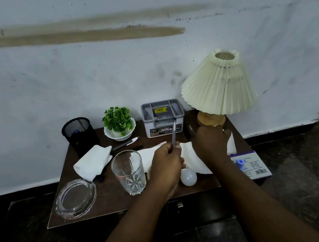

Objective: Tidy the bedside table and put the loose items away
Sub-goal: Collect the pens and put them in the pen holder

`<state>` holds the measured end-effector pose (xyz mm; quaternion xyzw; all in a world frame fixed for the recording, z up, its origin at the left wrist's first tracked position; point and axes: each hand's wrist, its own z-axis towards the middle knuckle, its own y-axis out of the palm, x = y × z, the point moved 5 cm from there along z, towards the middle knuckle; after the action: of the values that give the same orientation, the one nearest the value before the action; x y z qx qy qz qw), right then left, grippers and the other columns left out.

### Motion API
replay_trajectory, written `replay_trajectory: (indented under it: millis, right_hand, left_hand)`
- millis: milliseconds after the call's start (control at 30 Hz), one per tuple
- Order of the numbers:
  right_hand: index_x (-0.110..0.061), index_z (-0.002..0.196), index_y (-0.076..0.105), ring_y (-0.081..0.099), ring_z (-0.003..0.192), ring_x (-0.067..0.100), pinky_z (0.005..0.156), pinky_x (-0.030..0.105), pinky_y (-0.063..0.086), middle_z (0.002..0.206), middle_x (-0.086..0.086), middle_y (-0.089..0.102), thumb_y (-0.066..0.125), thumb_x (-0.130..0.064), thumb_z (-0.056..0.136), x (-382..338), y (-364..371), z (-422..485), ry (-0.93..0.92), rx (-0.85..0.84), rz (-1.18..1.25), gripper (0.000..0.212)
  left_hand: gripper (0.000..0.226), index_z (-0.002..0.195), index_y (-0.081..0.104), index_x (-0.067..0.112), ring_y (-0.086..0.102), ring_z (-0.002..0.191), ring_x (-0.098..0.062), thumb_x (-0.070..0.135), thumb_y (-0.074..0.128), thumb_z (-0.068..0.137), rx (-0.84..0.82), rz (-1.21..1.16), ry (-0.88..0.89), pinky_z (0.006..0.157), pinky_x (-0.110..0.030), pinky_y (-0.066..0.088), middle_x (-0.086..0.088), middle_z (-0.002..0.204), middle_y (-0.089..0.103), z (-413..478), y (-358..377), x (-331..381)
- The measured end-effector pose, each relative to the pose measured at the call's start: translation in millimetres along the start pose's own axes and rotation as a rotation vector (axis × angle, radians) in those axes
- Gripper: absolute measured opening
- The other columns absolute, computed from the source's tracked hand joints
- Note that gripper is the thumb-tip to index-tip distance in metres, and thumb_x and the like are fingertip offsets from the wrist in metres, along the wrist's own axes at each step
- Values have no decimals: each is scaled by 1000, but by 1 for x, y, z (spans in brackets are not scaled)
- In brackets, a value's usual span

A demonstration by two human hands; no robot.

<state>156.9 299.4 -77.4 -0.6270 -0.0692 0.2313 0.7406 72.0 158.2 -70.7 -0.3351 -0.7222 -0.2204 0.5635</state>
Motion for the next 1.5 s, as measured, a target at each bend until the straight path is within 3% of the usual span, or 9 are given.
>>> replay_trajectory:
  millis: [100,267,500,600,1100,1167,1267,1400,1500]
  right_hand:
    - [-7,94,67,62,97,35,86,45,45,94,14,69,59,-17,94,-10,-21,0,-60,133,-8,12]
    - [-3,80,59,60,76,30,71,42,47,78,13,60,57,-5,96,-28,-40,-7,-302,201,169,17]
    - [0,92,70,64,74,32,68,40,53,93,27,72,64,-13,98,-19,-43,-1,61,-344,1415,16]
    - [-6,89,70,66,69,18,61,27,54,87,12,76,62,-11,98,-21,-39,-8,36,-555,1550,13]
    - [-2,96,73,63,73,21,67,34,61,82,12,68,66,-15,97,-13,-32,-7,-104,-641,1243,15]
    - [-2,91,71,63,70,23,64,39,58,78,14,67,62,-12,98,-1,-25,5,-68,-422,1033,16]
    - [-3,95,66,63,91,36,75,39,49,92,16,65,53,-8,95,6,-11,15,-174,-131,327,14]
    - [-31,140,51,36,131,44,102,59,34,144,7,46,46,-28,102,2,21,8,-175,-317,71,39]
    - [-31,143,50,38,132,41,102,57,32,138,5,55,44,-34,103,0,27,5,-188,-279,25,40]
  left_hand:
    - [17,114,69,2,52,64,-12,9,58,103,-53,-374,-147,60,-22,55,-6,81,58,4,10,-3]
    - [13,97,72,8,52,61,-11,7,60,101,-43,-471,-129,62,-22,56,-2,70,57,3,11,-1]
    - [20,78,74,9,60,62,-15,6,66,97,28,-519,-108,60,-26,52,-7,72,70,-2,6,4]
    - [21,81,74,11,69,59,-12,7,63,98,-28,-603,-145,55,-23,56,-5,73,75,-6,6,10]
    - [9,98,71,-6,71,66,-22,-1,65,95,-14,-526,-92,59,-30,59,-17,82,74,-9,1,12]
    - [10,98,68,-11,67,71,-26,-2,64,96,14,-547,-89,66,-34,59,-22,85,71,-6,-1,9]
    - [10,99,68,-9,66,76,-28,-1,64,96,18,-573,-86,69,-34,59,-23,88,70,-4,-3,5]
    - [7,98,69,-5,71,73,-27,0,67,94,15,-587,-107,71,-36,63,-22,88,73,-1,-5,-2]
    - [9,101,69,-6,73,76,-28,0,68,94,7,-590,-112,76,-40,63,-22,90,75,1,-5,-3]
